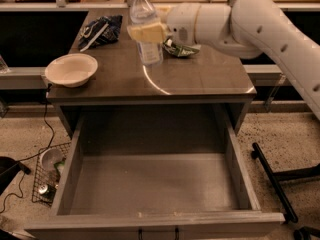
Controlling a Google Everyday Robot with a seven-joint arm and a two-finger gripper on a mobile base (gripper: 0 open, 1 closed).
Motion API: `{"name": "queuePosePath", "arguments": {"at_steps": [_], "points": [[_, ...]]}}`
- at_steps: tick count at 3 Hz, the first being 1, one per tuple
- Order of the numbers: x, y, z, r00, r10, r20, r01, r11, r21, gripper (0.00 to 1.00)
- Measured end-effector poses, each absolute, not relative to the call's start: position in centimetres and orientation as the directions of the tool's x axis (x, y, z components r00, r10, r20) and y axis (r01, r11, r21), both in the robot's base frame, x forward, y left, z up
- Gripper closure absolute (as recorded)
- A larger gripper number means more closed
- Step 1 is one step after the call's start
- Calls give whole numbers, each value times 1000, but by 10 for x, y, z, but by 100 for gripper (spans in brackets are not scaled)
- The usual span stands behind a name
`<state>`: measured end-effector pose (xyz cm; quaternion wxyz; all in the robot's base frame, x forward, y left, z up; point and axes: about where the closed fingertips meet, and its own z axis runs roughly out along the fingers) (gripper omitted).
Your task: Place blue plastic bottle into middle drawer
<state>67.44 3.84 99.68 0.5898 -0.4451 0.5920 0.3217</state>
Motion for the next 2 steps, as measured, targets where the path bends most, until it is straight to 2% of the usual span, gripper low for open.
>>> {"name": "queuePosePath", "arguments": {"at_steps": [1,2], "points": [[588,-10,971,84,-116,-990,-901,415,-126,100],[585,-22,972,87,-119,-989,-893,431,-130,100]]}}
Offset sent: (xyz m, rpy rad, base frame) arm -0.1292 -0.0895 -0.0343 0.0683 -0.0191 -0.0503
